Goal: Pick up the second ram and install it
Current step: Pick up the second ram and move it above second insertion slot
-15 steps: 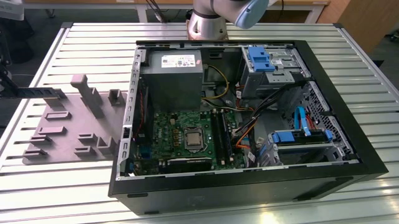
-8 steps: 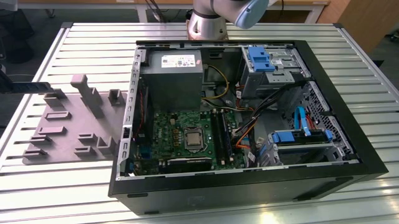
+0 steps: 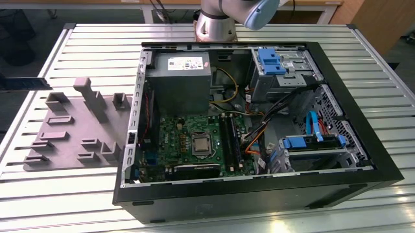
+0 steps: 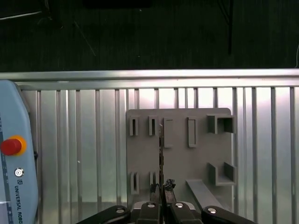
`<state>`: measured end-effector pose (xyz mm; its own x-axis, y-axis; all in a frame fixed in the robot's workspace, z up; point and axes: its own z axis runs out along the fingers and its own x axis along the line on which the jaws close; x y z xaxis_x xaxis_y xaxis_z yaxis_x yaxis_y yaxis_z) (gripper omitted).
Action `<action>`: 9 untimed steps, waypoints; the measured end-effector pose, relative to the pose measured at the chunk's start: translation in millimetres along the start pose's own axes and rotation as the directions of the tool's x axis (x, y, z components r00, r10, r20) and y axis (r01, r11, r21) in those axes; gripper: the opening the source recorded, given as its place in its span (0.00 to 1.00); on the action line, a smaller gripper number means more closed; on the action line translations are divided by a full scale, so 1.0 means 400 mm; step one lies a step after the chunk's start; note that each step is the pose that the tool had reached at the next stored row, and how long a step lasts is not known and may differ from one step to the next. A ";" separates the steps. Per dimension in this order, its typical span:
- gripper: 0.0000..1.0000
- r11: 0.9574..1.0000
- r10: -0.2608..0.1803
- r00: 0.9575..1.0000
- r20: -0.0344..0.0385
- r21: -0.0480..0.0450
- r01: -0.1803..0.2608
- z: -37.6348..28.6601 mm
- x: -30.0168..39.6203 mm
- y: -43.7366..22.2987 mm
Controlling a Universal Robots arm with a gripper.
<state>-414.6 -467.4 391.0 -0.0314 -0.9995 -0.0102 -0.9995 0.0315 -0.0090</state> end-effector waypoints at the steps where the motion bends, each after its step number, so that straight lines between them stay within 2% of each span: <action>1: 0.14 1.000 0.000 1.000 0.000 0.000 0.000 -0.004 0.000 0.000; 9: 0.14 1.000 0.000 1.000 0.000 0.000 0.000 -0.008 0.000 0.000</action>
<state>-414.6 -467.3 394.4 -0.0314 -0.9995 -0.0103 -0.9995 0.0315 -0.0092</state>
